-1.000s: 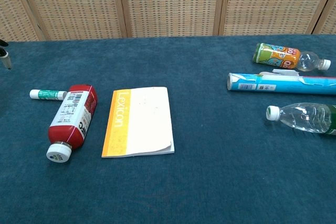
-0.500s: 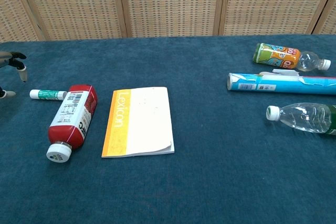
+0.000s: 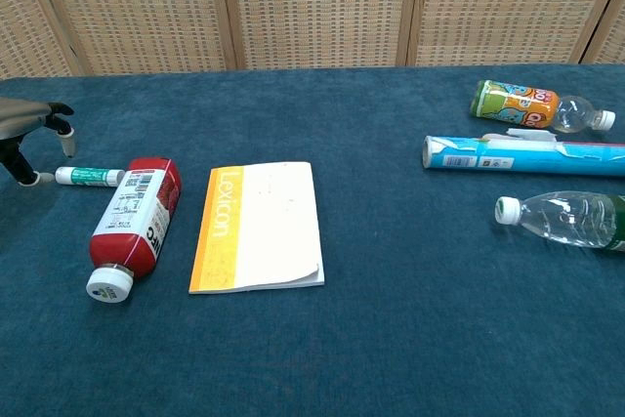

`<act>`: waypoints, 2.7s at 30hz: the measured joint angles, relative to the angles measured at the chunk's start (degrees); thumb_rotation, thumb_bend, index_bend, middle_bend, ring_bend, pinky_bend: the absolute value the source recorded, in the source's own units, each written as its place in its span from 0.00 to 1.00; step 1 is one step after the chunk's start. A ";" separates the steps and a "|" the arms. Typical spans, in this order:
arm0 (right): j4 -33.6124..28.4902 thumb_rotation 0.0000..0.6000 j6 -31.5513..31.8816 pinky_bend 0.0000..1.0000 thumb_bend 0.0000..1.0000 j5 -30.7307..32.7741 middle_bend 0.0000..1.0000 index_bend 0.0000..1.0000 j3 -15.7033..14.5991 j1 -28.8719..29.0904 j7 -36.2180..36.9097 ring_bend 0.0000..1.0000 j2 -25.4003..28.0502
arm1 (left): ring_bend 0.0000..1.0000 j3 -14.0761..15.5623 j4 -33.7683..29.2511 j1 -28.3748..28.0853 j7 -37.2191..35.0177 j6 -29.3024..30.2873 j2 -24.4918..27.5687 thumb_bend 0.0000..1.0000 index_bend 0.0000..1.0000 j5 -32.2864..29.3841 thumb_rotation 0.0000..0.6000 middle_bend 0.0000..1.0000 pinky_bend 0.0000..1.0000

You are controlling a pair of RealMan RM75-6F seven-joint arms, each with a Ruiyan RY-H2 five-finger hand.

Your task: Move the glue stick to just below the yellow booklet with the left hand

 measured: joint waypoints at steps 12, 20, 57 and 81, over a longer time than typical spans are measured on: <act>-0.04 1.00 0.27 0.02 0.00 0.00 0.00 0.10 0.14 -0.03 0.87 0.00 0.26 | 0.00 0.91 1.65 -0.83 1.68 -0.40 -2.14 0.36 0.37 -1.02 1.00 0.00 0.00; -0.11 1.00 0.14 0.02 0.00 -0.15 0.00 0.10 0.03 0.03 1.19 0.00 0.32 | 0.00 1.20 3.12 -1.13 2.14 -0.53 -3.74 0.36 0.39 -1.51 1.00 0.00 0.00; 0.22 1.00 1.35 0.02 0.00 -1.70 0.00 0.10 -0.13 -0.13 3.56 0.00 0.66 | 0.00 -0.42 -4.27 2.30 -0.79 7.61 -1.66 0.43 0.54 1.64 1.00 0.00 0.00; -0.04 1.00 1.86 0.02 0.00 -2.28 0.00 0.10 -0.27 -0.32 3.72 0.00 0.79 | 0.00 1.92 -43.28 11.25 -2.78 19.38 18.01 0.43 0.55 9.27 1.00 0.00 0.00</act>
